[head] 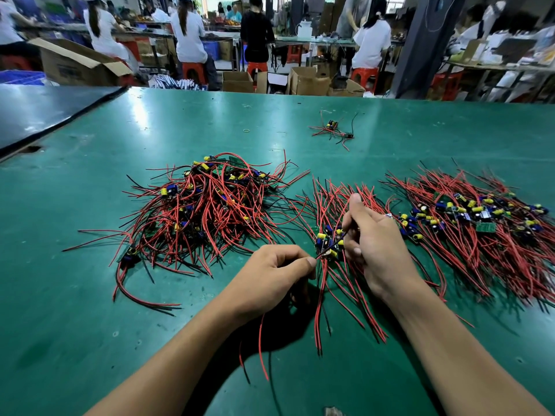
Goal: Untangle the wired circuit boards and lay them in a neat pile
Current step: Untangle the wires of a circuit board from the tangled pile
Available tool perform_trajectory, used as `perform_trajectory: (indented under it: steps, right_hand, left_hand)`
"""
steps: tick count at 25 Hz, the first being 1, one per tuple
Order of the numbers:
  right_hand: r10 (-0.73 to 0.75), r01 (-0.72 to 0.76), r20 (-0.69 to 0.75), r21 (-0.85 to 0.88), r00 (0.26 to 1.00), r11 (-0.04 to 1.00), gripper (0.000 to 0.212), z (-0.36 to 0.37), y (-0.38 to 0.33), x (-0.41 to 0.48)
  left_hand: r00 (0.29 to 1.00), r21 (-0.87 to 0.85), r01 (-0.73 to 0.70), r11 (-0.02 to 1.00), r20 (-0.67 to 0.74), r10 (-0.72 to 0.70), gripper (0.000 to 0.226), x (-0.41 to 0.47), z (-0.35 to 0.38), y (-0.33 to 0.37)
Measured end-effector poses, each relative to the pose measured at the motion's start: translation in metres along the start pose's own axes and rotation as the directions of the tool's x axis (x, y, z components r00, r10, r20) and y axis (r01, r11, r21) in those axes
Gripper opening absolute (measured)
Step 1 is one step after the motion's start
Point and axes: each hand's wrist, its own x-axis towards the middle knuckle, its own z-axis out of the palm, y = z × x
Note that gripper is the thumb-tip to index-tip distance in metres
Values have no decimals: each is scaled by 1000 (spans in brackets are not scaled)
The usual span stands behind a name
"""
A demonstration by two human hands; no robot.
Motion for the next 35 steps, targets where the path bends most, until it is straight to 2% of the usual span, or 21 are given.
perform_trajectory:
  steps: [3, 6, 8, 11, 15, 19, 22, 25, 27, 29, 33, 35]
  right_hand:
    - [27, -26, 16, -55, 1000, 998, 56, -2, 1, 0]
    - [-29, 31, 47, -55, 998, 998, 48, -3, 2, -1]
    - [-80, 103, 120, -200, 990, 974, 44, -1, 4, -6]
    - [-123, 209, 215, -444, 969, 871, 36, 7, 12, -15]
    - [-179, 260, 201, -523, 963, 812, 34, 10, 11, -15]
    - [-271, 282, 106, -575, 957, 768, 35, -3, 3, -7]
    - [-333, 310, 94, -656, 938, 688, 42, -12, 4, 1]
    - [-381, 340, 97, -682, 920, 647, 30, -11, 4, 1]
    - [-392, 354, 100, -670, 914, 652, 27, -10, 4, 2]
    - [-354, 339, 107, -627, 929, 701, 30, -11, 6, 3]
    - [-218, 221, 56, -418, 974, 881, 67, -16, 6, 3]
    - [-202, 221, 88, -400, 975, 889, 81, -19, 3, 1]
  left_hand:
    - [1000, -11, 18, 1000, 2, -18, 27, 0, 0, -1]
    - [1000, -43, 27, 999, -13, -27, 27, 0, 0, -2]
    - [999, -58, 14, 998, -48, -17, 24, 1, 1, -4]
    - [997, -71, -27, 997, -81, 21, 16, 2, 2, -6]
    - [998, -82, -29, 996, -60, 24, 22, 2, -1, -5]
    - [1000, -130, 14, 991, 14, -12, 22, 0, -4, -3]
    - [1000, -116, 16, 993, 22, -13, 20, -1, -4, -2]
    - [1000, -103, 18, 995, 17, -16, 20, 0, -4, -2]
    - [1000, -98, 19, 995, 13, -18, 20, 0, -4, -2]
    - [1000, -107, 18, 994, -1, -18, 19, 0, -5, -3]
    - [997, -198, 34, 980, -64, -47, 20, 2, -6, -5]
    - [992, -277, 61, 959, -94, -90, 22, 3, -5, -6]
